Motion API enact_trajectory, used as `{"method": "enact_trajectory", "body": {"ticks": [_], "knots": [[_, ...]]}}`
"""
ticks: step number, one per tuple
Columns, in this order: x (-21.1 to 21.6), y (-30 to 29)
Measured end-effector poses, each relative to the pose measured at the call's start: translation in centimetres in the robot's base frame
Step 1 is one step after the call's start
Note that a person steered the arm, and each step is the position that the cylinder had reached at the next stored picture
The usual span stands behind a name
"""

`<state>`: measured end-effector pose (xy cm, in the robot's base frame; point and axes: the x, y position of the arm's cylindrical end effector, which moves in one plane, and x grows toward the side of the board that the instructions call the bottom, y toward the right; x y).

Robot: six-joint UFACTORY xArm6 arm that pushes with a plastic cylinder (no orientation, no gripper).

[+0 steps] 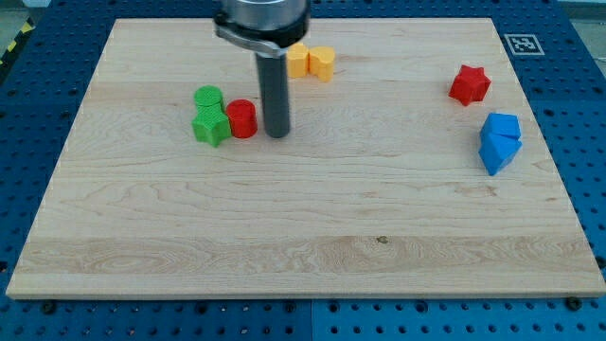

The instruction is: Point your arm to red star

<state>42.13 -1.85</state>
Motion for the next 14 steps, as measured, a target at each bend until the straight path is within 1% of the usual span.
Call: {"method": "enact_trajectory", "body": {"ticks": [1,2,3,8,10,12,14], "knots": [[0.0,3.4],[-1.4,4.6],[-3.7,5.7],[-4.4,7.7],[-8.4,7.7],[-8.6,8.9],[-9.8,9.7]]}}
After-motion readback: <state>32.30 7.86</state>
